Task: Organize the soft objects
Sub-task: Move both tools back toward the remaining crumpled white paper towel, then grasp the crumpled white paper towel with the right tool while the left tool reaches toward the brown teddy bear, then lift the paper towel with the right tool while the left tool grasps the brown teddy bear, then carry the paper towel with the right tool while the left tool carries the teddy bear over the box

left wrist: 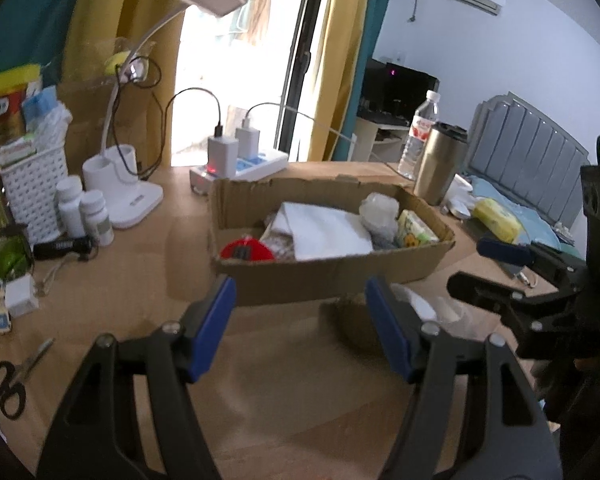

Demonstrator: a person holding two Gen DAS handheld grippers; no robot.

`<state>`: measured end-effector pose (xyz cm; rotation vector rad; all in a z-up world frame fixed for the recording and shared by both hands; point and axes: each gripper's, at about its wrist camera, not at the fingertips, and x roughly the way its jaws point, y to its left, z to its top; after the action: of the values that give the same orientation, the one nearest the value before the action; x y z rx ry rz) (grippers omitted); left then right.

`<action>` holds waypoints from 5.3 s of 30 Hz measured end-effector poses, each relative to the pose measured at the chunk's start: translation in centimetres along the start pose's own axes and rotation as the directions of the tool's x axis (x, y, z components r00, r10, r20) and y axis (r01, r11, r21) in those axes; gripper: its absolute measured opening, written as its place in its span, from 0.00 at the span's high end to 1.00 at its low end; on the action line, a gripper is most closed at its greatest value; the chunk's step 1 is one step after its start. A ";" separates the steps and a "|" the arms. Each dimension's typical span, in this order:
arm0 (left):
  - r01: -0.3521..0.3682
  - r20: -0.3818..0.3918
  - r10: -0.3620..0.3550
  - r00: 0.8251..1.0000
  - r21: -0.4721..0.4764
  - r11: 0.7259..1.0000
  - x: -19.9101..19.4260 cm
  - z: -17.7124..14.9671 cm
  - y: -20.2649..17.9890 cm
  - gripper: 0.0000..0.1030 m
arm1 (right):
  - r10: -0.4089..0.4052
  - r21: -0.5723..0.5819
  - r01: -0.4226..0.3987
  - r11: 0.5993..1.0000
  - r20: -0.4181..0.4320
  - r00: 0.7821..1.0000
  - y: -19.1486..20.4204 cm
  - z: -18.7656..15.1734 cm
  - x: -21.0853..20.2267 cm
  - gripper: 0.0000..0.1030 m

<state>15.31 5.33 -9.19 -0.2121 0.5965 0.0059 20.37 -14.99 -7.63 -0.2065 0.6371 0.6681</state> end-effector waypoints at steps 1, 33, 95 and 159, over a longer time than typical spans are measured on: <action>-0.002 -0.001 0.002 1.000 -0.002 1.000 0.0 -0.2 0.1 0.33 | -0.003 -0.005 0.003 1.000 -0.008 1.000 0.3 -0.3 0.1 0.14; -0.011 -0.076 0.014 0.997 0.039 0.999 1.2 -3.1 -1.2 0.32 | 0.106 0.073 -0.098 0.993 -0.114 0.988 0.5 -3.6 2.7 0.81; 0.060 -0.236 -0.021 0.972 0.159 0.985 7.7 -2.7 -10.3 0.47 | 0.162 0.216 -0.151 0.965 -0.036 0.986 -9.4 -6.0 0.3 0.83; 0.012 0.039 -0.014 0.999 0.051 0.999 0.1 5.2 -4.6 0.46 | 0.050 0.013 -0.053 0.999 0.176 0.983 -7.4 6.1 -5.1 0.83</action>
<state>18.63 1.88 -4.16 -0.1666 0.5552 -0.0179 24.89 -21.06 0.16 -0.1133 0.4799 0.7213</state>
